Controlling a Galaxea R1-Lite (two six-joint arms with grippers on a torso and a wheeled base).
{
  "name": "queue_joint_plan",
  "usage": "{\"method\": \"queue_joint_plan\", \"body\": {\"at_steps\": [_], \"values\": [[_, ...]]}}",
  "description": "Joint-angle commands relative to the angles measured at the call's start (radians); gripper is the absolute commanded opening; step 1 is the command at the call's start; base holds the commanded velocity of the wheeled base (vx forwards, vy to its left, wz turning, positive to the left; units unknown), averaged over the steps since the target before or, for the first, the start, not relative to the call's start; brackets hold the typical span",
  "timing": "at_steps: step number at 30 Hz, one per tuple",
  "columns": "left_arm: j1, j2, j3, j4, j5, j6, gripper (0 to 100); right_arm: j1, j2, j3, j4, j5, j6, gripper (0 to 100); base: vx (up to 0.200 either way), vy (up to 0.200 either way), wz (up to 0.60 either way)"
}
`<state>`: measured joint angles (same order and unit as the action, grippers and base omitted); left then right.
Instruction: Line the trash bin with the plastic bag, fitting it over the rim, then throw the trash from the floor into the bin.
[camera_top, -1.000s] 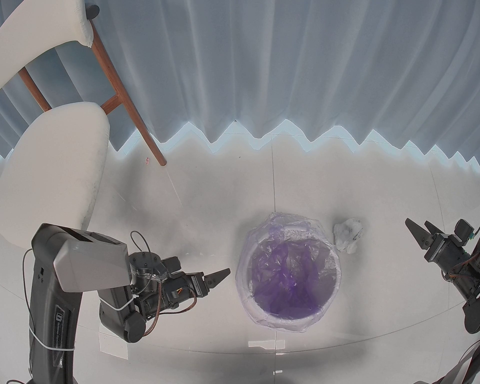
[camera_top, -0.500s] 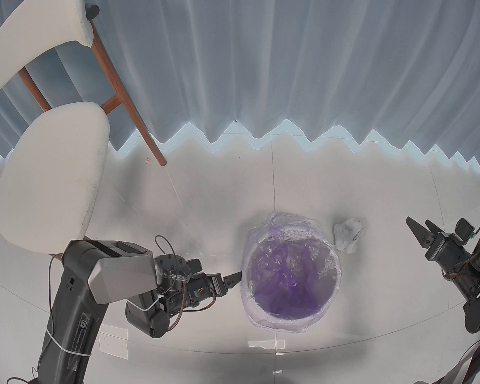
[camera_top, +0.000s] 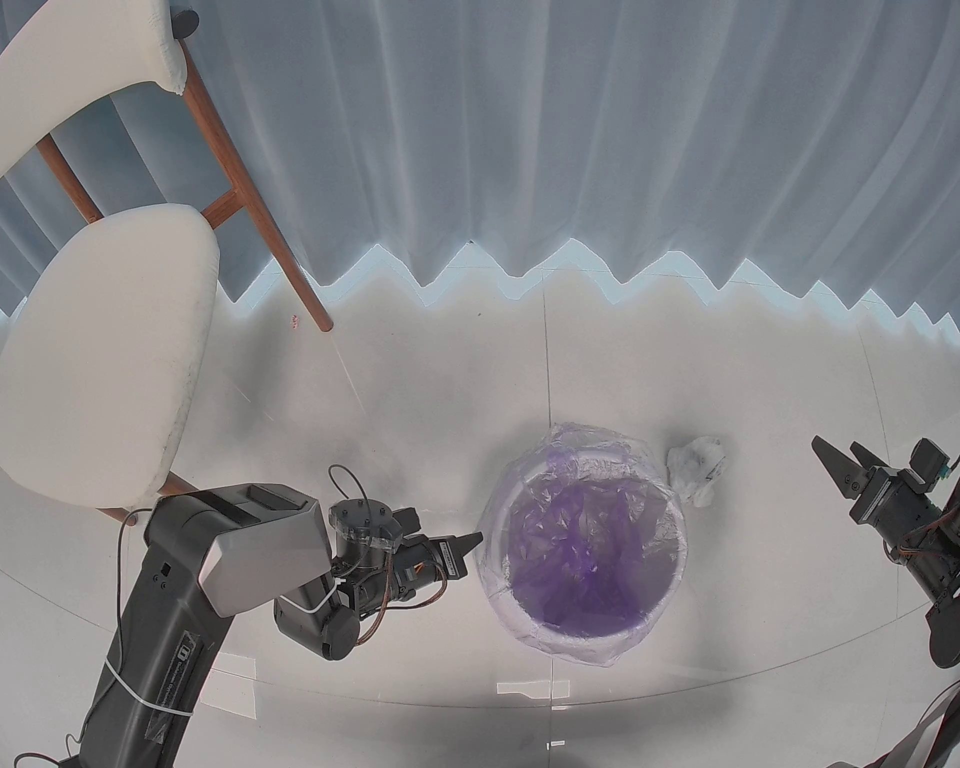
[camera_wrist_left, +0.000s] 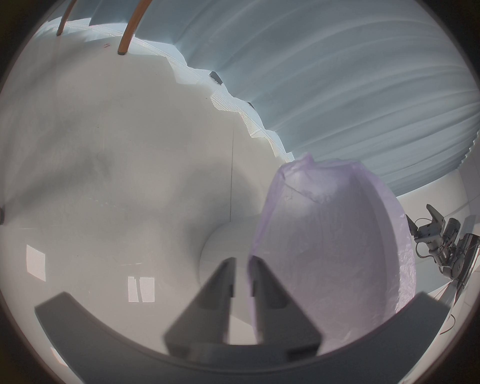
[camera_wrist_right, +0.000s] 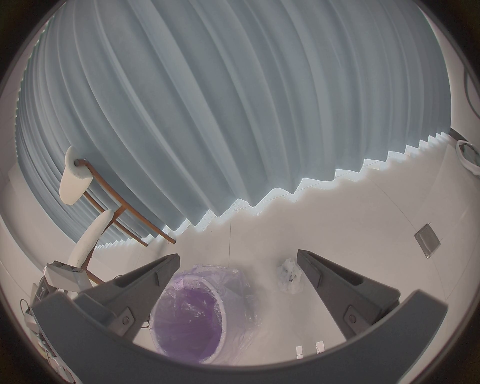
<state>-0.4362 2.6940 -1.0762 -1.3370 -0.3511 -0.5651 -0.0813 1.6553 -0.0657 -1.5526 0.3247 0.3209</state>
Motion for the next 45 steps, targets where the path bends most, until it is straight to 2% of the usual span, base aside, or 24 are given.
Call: {"method": "queue_joint_plan", "body": {"at_steps": [1, 8, 12, 13, 29, 35, 36, 41, 42, 45], "values": [[0.002, 0.004, -0.011, -0.001, 0.0, -0.012, 0, 0.0, 0.004, 0.0, -0.017, 0.001, 0.0, 100, 0.0, 0.0, 0.0], [0.011, 0.015, -0.045, 0.027, 0.003, -0.013, 0, 0.0, 0.004, 0.0, -0.017, -0.001, -0.002, 100, 0.0, 0.0, 0.0], [0.011, 0.004, -0.064, 0.124, 0.006, -0.015, 0, 0.0, 0.004, 0.0, -0.017, -0.001, -0.003, 100, 0.0, 0.0, 0.0], [0.011, -0.002, -0.085, 0.194, 0.011, -0.015, 0, 0.0, 0.004, -0.002, -0.017, -0.001, -0.003, 100, 0.0, 0.0, 0.0], [0.005, -0.026, -0.294, 0.627, 0.014, -0.019, 0, -0.002, -0.006, 0.012, -0.017, -0.016, -0.002, 100, 0.0, 0.0, 0.0], [-0.001, -0.025, -0.315, 0.657, 0.03, -0.019, 0, -0.002, -0.017, 0.015, -0.017, -0.016, -0.002, 100, 0.0, 0.0, 0.0], [-0.001, -0.025, -0.315, 0.656, 0.035, -0.019, 100, -0.002, -0.017, 0.015, -0.017, -0.016, -0.002, 100, 0.0, 0.0, 0.0], [-0.012, -0.023, -0.307, 0.628, 0.104, -0.016, 100, -0.002, -0.019, 0.017, -0.017, -0.016, -0.002, 100, 0.0, 0.0, 0.0], [-0.015, -0.026, -0.283, 0.604, 0.142, -0.018, 100, -0.002, -0.02, 0.017, -0.017, -0.016, -0.002, 100, 0.0, 0.0, 0.0], [-0.013, -0.04, -0.208, 0.556, 0.165, -0.018, 100, -0.002, -0.026, 0.02, -0.017, -0.016, -0.002, 100, 0.0, 0.0, 0.0]]}}
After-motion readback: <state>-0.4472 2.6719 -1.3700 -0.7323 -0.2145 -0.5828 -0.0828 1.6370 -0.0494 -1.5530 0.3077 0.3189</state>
